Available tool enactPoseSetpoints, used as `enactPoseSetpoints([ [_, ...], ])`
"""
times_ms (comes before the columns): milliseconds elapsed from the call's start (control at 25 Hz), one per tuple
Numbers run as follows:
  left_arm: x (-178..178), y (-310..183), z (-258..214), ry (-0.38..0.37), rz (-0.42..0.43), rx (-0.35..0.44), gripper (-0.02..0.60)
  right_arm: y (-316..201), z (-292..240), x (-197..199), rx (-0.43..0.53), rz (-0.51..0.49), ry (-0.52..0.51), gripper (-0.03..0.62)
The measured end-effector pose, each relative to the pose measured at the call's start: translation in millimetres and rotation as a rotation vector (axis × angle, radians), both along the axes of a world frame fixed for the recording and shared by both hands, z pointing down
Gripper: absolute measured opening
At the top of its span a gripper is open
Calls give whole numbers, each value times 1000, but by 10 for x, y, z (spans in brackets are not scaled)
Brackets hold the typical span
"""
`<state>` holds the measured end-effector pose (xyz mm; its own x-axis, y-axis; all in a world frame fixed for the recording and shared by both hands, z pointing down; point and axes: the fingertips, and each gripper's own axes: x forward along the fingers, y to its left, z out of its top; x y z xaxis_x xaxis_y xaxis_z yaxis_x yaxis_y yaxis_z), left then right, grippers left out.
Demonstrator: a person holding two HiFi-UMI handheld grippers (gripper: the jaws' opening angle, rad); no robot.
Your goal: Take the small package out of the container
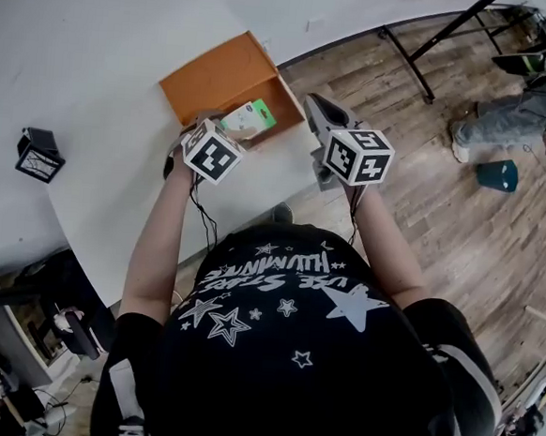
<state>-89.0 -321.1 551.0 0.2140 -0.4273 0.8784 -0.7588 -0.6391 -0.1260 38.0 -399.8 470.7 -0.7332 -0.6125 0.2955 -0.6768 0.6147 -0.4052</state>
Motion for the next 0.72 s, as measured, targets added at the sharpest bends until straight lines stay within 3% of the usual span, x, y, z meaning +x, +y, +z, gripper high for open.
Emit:
enactPoseSetpoints([
  [480,-327,473,-495,215,-115,122,345,558,-102,-253,27,28,3,54],
  [720,-485,743,-614,288,-156,166,345,874,-116,-351,41,23,-1,54],
])
